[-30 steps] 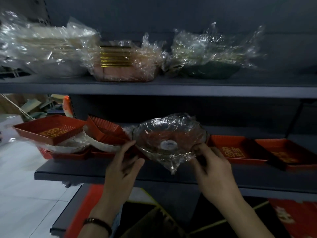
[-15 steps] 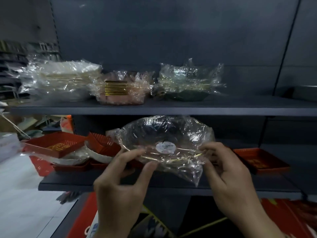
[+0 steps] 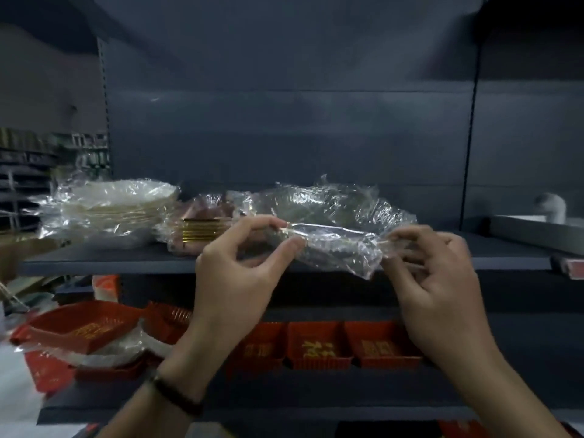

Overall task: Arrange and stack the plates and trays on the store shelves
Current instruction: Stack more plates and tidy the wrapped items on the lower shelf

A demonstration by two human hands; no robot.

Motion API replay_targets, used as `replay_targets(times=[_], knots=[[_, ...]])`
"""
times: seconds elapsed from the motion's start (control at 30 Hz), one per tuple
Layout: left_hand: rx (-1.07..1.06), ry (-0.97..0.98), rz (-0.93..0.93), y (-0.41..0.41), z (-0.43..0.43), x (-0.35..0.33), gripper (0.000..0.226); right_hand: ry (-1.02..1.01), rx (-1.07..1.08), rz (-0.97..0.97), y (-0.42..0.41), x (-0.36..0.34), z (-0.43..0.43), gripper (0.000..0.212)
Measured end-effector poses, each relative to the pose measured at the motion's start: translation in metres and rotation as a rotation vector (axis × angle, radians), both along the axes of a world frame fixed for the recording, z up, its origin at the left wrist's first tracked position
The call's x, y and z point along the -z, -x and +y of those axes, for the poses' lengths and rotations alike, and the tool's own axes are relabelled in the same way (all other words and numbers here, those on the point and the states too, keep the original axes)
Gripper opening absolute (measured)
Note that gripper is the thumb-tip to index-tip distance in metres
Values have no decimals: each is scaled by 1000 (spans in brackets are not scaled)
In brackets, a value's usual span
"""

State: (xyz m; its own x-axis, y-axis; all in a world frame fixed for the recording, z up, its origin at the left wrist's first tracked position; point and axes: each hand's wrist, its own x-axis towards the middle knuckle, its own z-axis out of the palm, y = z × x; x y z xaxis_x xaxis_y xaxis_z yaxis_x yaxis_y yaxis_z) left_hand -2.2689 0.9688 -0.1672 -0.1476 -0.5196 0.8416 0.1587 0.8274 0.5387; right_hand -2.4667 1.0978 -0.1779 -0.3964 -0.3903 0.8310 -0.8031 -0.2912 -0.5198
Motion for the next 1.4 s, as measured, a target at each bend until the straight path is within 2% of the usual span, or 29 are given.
replay_targets(times=[0.17, 0.37, 0.43, 0.5, 0.63, 0.83, 0.93, 1.03, 1.13, 1.23, 1.33, 1.4], knots=[[-44, 27, -23, 34, -59, -38, 22, 46, 32, -19, 27, -40, -47, 19], [-107, -50, -31, 78, -133, -68, 29, 13, 149, 72, 80, -83, -130, 25], [-128, -67, -45, 95, -155, -71, 25, -11, 169, 98, 97, -89, -155, 25], [-157, -69, -118, 110, -171, -72, 23, -40, 201, 115, 115, -89, -176, 23], [-208, -49, -286, 129, -192, -64, 33, -119, 243, 163, 141, -79, -208, 20], [-224, -54, -399, 155, -214, -39, 43, -239, 330, 256, 161, -55, -234, 15], [-240, -21, -491, 168, -226, -27, 49, -346, 373, 274, 163, -43, -236, 32], [-352, 44, -528, 174, -236, -15, 57, -462, 411, 290, 168, -39, -239, 49], [-407, 95, -541, 175, -242, -7, 76, -581, 420, 289, 161, -45, -231, 41], [-408, 74, -579, 175, -247, -3, 82, -687, 387, 303, 162, -45, -228, 39], [-360, 58, -642, 174, -237, -7, 68, -831, 326, 319, 162, -49, -220, 63], [-294, 23, -658, 171, -229, -12, 60, -876, 302, 298, 159, -53, -213, 71]])
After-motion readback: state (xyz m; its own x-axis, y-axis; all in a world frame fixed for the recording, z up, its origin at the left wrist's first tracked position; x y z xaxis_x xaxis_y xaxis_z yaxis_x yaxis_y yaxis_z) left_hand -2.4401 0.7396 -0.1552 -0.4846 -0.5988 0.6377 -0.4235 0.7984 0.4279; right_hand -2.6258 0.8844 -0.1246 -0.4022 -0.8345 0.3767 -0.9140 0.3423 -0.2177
